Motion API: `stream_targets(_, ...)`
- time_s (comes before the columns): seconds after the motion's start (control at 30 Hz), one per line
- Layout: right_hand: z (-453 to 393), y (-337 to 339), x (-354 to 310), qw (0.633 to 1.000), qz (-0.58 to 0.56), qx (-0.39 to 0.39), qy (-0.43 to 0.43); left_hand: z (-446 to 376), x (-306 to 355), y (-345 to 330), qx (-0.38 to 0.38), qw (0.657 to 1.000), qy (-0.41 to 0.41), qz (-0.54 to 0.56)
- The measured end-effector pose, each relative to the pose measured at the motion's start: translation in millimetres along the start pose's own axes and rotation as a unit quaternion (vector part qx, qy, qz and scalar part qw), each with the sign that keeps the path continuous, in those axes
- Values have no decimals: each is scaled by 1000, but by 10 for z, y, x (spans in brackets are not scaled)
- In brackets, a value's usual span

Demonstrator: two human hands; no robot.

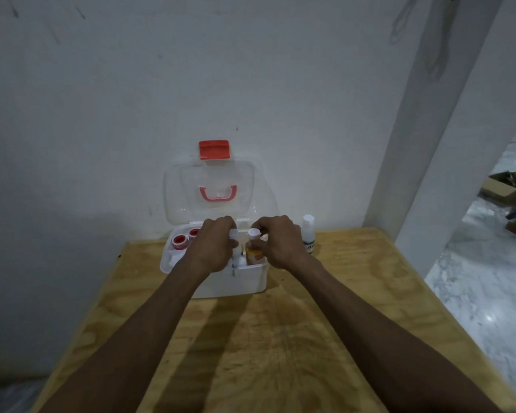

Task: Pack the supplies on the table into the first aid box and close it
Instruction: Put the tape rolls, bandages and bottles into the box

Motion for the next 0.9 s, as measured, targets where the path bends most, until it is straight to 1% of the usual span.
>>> stream_targets(0.13,-23,-6,8,1000,11,-2,0,-20,30,-16,-16,1000,-2,-13)
stream_targets(0.47,-8,-9,-4,1000,24,-13,7,12,17,28,1,1000,1,-10)
stream_targets(0.67,19,75,4,1000,10,-20,9,56,35,40,8,1000,4,2)
stream_targets(0.83,44,217,11,1000,-15,-11,4,98,30,54,8,1000,7,15)
stream_targets(0.9,65,294,14,999,-33,8,5,139,25,95,19,1000,6,21)
Point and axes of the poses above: each hand's wrist, its own z-axis away from the middle knuckle, its own y-axis out of the back of the hand, x = y × z, the point moved 4 cm from there along -z, towards the middle knuckle, and after that the axes turned 1 degree about -y, right-handed, at the moved point
